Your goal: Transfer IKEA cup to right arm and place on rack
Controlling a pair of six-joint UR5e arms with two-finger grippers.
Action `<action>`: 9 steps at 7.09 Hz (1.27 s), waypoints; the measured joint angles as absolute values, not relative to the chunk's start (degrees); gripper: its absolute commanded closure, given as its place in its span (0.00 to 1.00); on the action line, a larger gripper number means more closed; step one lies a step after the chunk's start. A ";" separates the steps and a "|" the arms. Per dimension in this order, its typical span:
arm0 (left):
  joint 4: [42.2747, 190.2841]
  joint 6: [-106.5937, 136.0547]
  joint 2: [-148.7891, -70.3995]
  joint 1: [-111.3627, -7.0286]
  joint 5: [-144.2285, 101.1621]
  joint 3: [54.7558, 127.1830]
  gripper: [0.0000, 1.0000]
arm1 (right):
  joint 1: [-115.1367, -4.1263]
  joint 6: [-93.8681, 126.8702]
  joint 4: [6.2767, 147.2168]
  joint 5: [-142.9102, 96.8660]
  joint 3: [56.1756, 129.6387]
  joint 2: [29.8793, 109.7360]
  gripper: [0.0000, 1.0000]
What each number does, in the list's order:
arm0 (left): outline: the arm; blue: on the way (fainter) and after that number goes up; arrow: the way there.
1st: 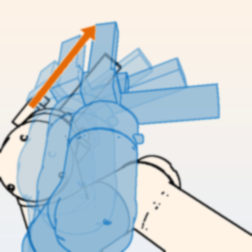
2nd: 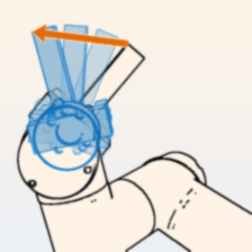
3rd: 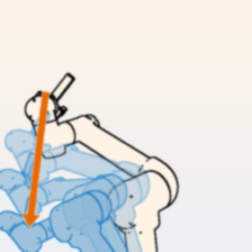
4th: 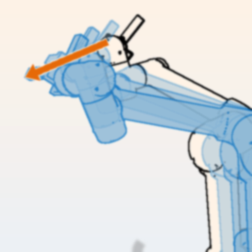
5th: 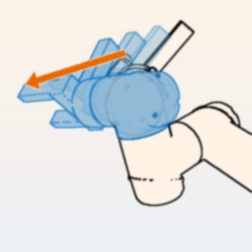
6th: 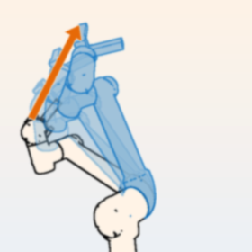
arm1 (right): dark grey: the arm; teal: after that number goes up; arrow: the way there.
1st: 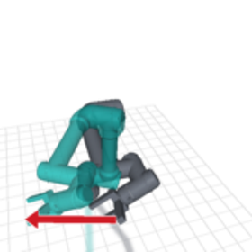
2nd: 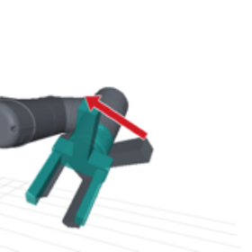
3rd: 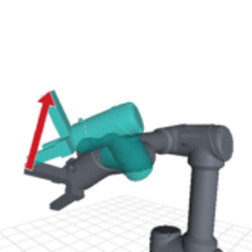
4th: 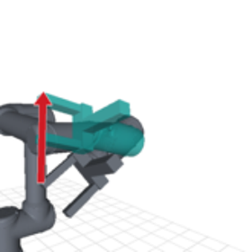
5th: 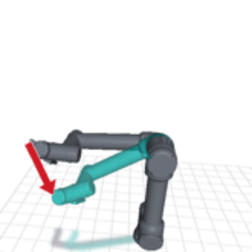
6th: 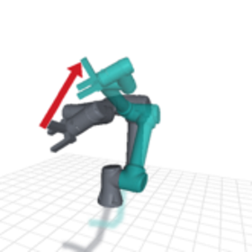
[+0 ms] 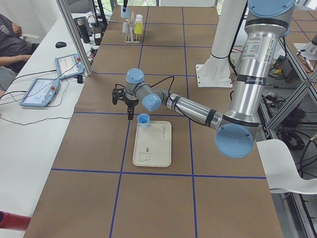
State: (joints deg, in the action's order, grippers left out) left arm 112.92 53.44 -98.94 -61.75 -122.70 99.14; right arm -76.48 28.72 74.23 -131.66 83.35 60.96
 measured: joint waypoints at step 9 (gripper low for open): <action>112.82 53.37 -98.15 -61.35 -122.78 99.54 0.00 | -78.04 21.36 73.38 -132.84 67.99 57.35 0.66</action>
